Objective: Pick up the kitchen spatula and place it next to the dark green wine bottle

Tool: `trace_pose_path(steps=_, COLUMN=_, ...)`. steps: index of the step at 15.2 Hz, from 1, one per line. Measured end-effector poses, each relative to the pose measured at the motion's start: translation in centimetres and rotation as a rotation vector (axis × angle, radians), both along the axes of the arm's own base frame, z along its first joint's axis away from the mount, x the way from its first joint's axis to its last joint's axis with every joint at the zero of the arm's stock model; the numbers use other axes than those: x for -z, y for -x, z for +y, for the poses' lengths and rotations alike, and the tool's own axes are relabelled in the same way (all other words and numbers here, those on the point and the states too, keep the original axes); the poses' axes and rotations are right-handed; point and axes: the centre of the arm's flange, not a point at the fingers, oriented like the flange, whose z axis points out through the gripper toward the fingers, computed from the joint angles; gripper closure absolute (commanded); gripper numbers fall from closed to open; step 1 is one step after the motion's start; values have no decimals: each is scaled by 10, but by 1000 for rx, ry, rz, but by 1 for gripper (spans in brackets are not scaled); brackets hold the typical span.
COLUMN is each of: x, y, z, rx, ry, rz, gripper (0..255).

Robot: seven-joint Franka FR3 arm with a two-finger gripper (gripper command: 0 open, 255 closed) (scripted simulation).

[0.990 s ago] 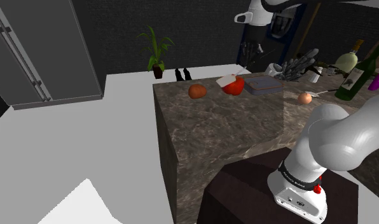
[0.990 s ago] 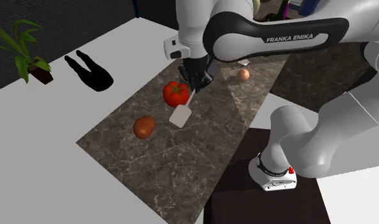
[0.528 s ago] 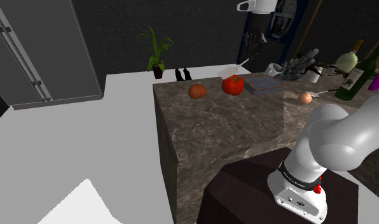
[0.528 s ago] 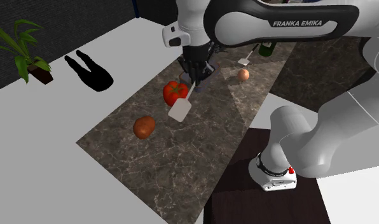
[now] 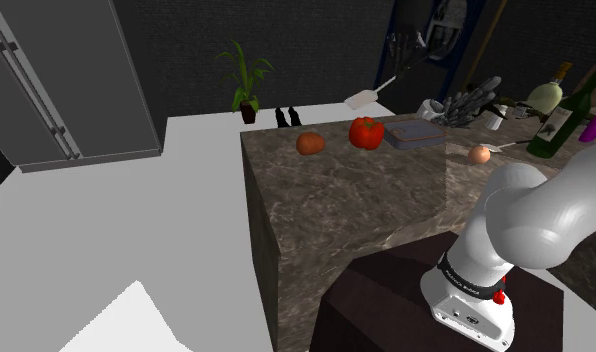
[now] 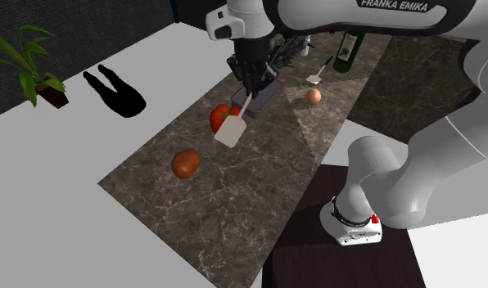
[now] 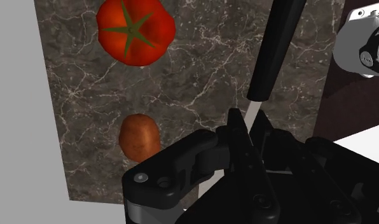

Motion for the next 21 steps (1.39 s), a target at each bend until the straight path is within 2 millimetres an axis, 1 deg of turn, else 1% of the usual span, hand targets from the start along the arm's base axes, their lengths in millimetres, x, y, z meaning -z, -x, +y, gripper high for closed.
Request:
trace_pose_path(steps=17, x=-89, y=1, z=0, rx=0, ry=0, rz=0, gripper=255)
trace_pose_path(steps=19, x=-91, y=11, z=-13, rx=0, ry=0, rz=0, gripper=255)
trace_pose_path(steps=21, x=-89, y=29, z=-28, rx=1, ry=0, rz=0, gripper=255)
